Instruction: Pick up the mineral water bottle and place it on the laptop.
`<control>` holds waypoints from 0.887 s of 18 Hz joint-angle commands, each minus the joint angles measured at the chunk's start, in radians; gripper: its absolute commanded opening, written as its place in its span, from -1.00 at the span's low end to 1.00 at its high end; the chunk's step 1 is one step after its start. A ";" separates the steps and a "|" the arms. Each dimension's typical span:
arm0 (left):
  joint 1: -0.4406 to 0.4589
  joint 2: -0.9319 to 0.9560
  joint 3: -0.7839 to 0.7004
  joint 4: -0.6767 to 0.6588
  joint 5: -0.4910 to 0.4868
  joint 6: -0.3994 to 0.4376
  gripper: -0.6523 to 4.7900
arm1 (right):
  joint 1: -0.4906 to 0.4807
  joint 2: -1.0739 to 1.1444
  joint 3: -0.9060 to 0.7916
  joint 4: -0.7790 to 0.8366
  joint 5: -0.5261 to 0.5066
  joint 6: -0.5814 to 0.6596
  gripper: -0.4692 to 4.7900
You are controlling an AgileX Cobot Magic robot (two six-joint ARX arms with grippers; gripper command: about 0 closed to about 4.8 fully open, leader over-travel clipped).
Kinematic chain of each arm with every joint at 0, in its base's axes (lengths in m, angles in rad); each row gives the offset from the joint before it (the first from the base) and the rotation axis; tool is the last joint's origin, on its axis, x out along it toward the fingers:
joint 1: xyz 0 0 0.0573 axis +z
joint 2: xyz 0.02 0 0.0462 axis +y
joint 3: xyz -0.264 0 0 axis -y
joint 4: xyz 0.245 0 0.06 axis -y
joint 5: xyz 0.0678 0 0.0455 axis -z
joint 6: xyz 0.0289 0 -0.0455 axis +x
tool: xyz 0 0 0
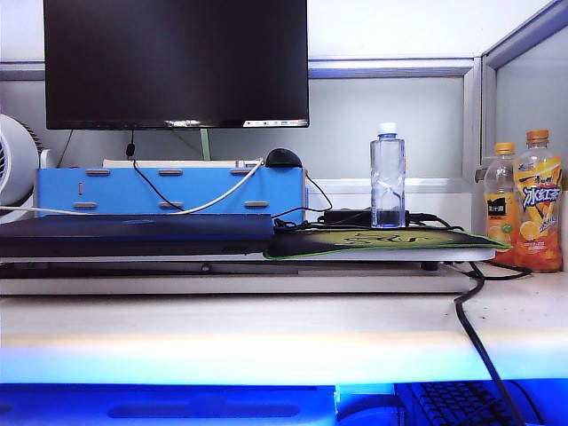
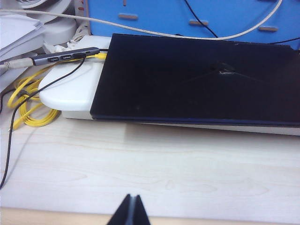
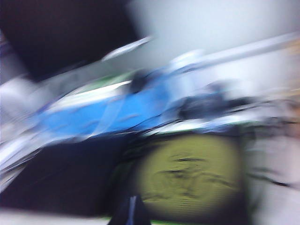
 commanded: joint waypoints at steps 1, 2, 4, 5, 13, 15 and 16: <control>0.000 -0.002 0.000 0.001 0.003 0.002 -0.77 | 0.004 0.381 0.245 0.092 -0.382 0.044 -0.82; 0.000 -0.002 0.000 0.000 0.003 0.002 -0.77 | 0.003 0.454 0.295 0.092 -0.436 0.105 -0.82; 0.000 -0.002 0.000 0.000 0.003 0.001 -0.77 | 0.004 0.631 0.392 0.145 -0.556 0.201 -0.81; 0.000 -0.002 0.000 0.001 0.003 0.002 -0.77 | 0.004 0.673 0.403 0.197 -0.576 0.194 -0.59; 0.000 -0.002 0.000 0.000 0.003 0.001 -0.77 | 0.245 0.863 0.494 0.245 0.387 -0.577 1.00; 0.001 -0.002 0.000 0.001 0.003 0.002 -0.77 | 0.254 0.969 0.539 0.264 0.481 -0.557 1.00; 0.000 -0.002 0.000 0.000 0.003 0.002 -0.77 | 0.254 1.029 0.577 0.263 0.488 -0.553 1.00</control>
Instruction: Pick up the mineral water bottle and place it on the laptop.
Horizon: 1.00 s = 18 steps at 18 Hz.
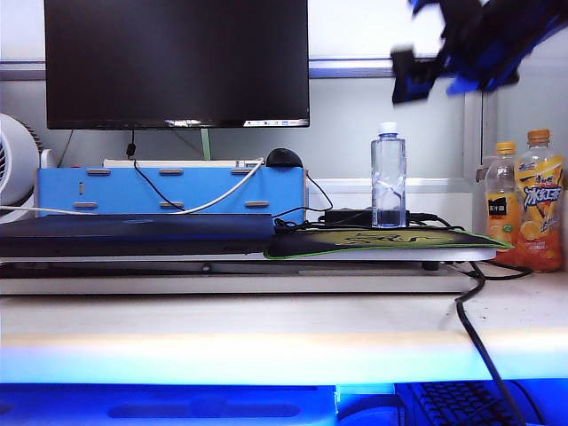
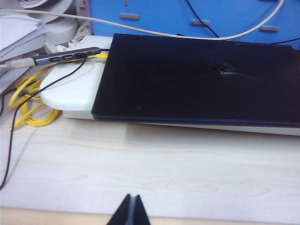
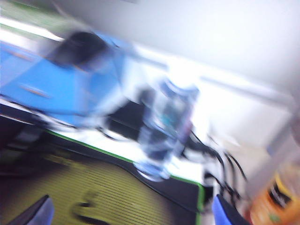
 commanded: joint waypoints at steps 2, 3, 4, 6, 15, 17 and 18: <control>0.000 -0.002 0.000 0.001 0.003 0.001 -0.77 | 0.004 0.249 0.186 0.015 0.051 0.025 1.00; 0.000 -0.002 0.000 0.001 0.003 0.002 -0.77 | 0.004 0.290 0.225 0.014 0.058 0.035 1.00; 0.000 -0.002 0.000 0.001 0.003 0.002 -0.77 | 0.004 0.341 0.277 0.015 0.077 0.042 1.00; 0.000 -0.002 0.000 0.001 0.003 0.002 -0.77 | 0.004 0.419 0.363 0.013 0.112 0.042 1.00; 0.000 -0.002 0.000 0.001 0.003 0.002 -0.77 | 0.002 0.671 0.669 -0.028 0.220 0.042 1.00; 0.000 -0.002 0.000 0.001 0.003 0.002 -0.77 | -0.002 0.698 0.703 -0.027 0.256 0.043 1.00; 0.000 -0.002 0.000 0.001 0.003 0.002 -0.77 | -0.005 0.705 0.713 -0.024 0.258 0.043 1.00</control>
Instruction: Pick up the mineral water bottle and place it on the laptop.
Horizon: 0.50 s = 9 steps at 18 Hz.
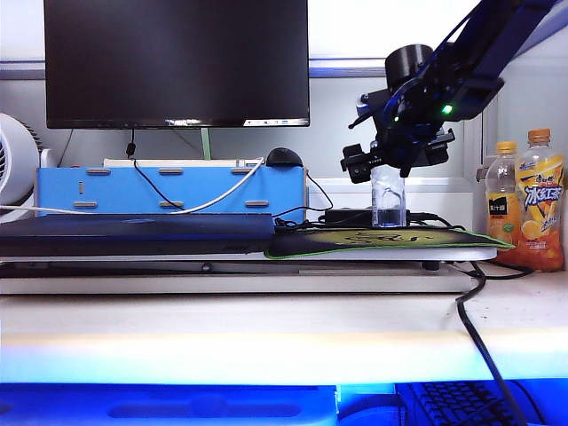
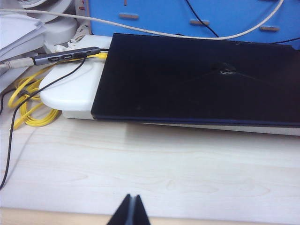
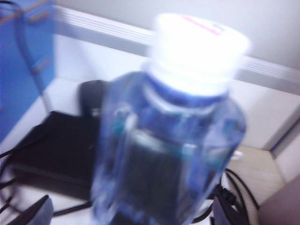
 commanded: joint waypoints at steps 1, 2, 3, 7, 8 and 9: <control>0.000 -0.002 0.000 0.001 0.003 0.001 -0.77 | -0.013 0.018 0.038 0.014 0.027 0.007 1.00; 0.000 -0.002 0.000 0.001 0.003 0.002 -0.77 | -0.018 0.021 0.043 0.018 0.026 0.027 1.00; 0.000 -0.002 0.000 0.001 0.003 0.001 -0.77 | -0.026 0.021 0.045 0.018 0.026 0.062 1.00; 0.000 -0.002 0.000 0.001 0.003 0.002 -0.77 | -0.048 0.031 0.060 0.018 0.009 0.105 1.00; 0.000 -0.002 0.000 0.001 0.003 0.002 -0.77 | -0.048 0.032 0.062 0.016 -0.014 0.105 1.00; 0.000 -0.002 0.000 0.001 0.003 0.001 -0.77 | -0.048 0.040 0.073 0.008 -0.027 0.106 1.00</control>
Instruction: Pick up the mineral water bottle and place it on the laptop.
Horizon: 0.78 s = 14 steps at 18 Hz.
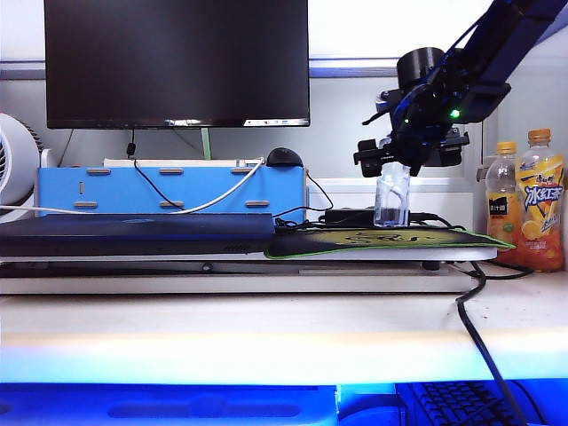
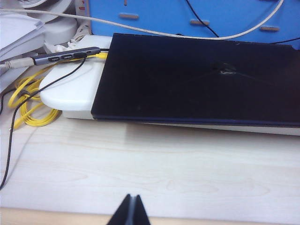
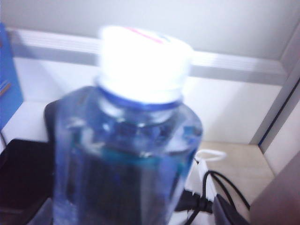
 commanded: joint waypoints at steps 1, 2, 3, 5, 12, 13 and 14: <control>0.000 -0.002 0.000 0.001 0.003 0.002 -0.77 | 0.000 0.013 0.029 -0.010 -0.032 0.004 1.00; 0.000 -0.002 0.000 0.001 0.003 0.002 -0.77 | 0.000 0.021 0.042 -0.024 -0.043 0.004 1.00; 0.000 -0.002 0.000 0.001 0.003 0.001 -0.77 | 0.000 0.024 0.048 -0.034 -0.060 0.003 1.00; 0.000 -0.002 0.000 0.001 0.003 0.002 -0.77 | 0.001 0.024 0.051 -0.040 -0.082 0.003 0.92; 0.000 -0.002 0.000 0.001 0.003 0.001 -0.77 | 0.001 0.023 0.051 -0.021 -0.124 -0.027 -0.84; 0.000 -0.002 0.000 0.001 0.003 0.002 -0.77 | 0.001 0.021 0.054 -0.001 -0.141 -0.026 -0.84; 0.000 -0.002 0.000 0.001 0.003 0.001 -0.77 | 0.002 0.020 0.071 0.002 -0.147 -0.026 -0.84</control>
